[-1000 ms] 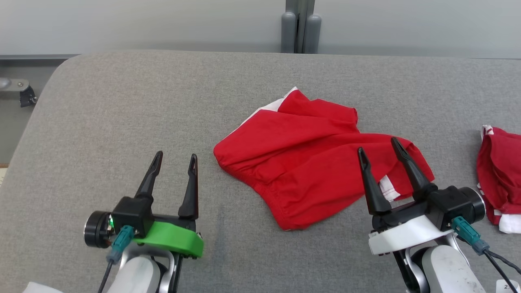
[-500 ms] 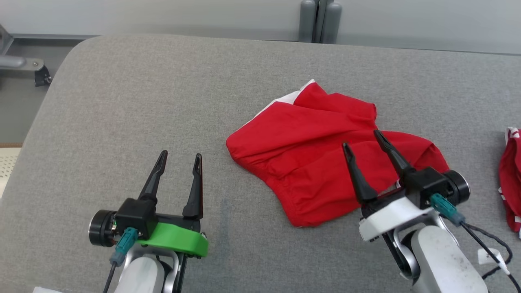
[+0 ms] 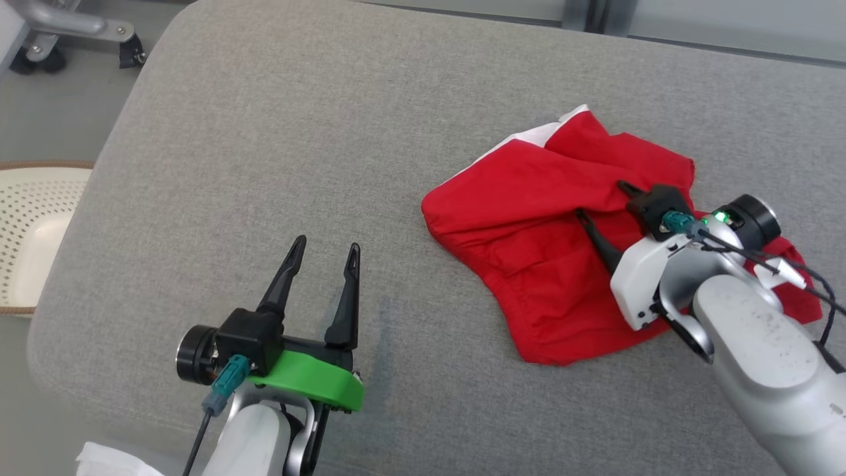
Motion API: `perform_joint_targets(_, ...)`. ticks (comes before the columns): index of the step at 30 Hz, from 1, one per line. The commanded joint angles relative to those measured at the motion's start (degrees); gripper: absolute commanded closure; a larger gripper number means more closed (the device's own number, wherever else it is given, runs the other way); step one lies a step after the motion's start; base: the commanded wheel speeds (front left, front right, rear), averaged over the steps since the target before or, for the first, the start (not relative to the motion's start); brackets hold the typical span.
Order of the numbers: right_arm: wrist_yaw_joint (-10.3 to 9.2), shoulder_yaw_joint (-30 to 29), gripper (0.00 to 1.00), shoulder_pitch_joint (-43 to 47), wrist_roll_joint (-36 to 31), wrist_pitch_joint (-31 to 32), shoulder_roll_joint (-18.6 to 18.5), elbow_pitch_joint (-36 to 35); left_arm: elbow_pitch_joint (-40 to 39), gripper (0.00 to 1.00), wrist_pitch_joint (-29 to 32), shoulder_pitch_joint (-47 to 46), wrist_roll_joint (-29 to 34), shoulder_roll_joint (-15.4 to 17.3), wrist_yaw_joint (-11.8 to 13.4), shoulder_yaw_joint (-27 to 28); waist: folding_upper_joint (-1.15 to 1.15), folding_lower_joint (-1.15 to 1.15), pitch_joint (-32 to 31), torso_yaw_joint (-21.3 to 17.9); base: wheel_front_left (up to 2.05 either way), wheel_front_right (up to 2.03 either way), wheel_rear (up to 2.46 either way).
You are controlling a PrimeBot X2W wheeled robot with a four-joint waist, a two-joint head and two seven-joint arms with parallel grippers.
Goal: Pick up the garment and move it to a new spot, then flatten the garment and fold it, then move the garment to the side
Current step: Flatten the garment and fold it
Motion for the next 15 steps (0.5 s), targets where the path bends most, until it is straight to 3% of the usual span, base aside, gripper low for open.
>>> perform_joint_targets(1, -0.11, 1.4, 0.00, -1.8, 0.5, 0.9, -1.3, 1.0, 0.0, 0.00, 0.0, -1.2, -1.0, -0.1, 0.3, -0.5, 0.00, 0.00, 2.2, 2.9, 0.00, 0.00, 0.00)
perform_joint_targets(7, -0.11, 10.5, 0.00, -6.6, 3.0, 4.7, -5.9, 4.7, -0.1, 0.00, 0.0, -1.8, -3.1, -0.1, 1.5, -2.3, 0.00, 0.00, 3.0, 5.3, 0.00, 0.00, 0.00)
perform_joint_targets(8, -0.11, 11.8, 0.92, -7.2, 3.5, 4.9, -6.4, 5.0, -0.1, 0.00, 0.0, -1.8, -3.2, -0.1, 1.5, -2.6, 0.00, 0.00, 3.0, 5.6, 0.00, 0.00, 0.00)
perform_joint_targets(9, -0.11, 12.9, 1.00, -7.8, 4.3, 4.9, -6.8, 5.4, 0.0, 0.00, 0.0, -1.9, -3.5, -0.1, 1.8, -2.7, 0.00, 0.00, 3.0, 5.7, 0.00, 0.00, 0.00)
perform_joint_targets(15, -0.11, 12.0, 1.00, -12.0, 9.2, 2.2, -6.8, 7.5, -0.2, 0.00, 0.0, -2.0, -3.8, -0.1, 2.3, -3.1, 0.00, 0.00, 3.2, 6.1, 0.00, 0.00, 0.00)
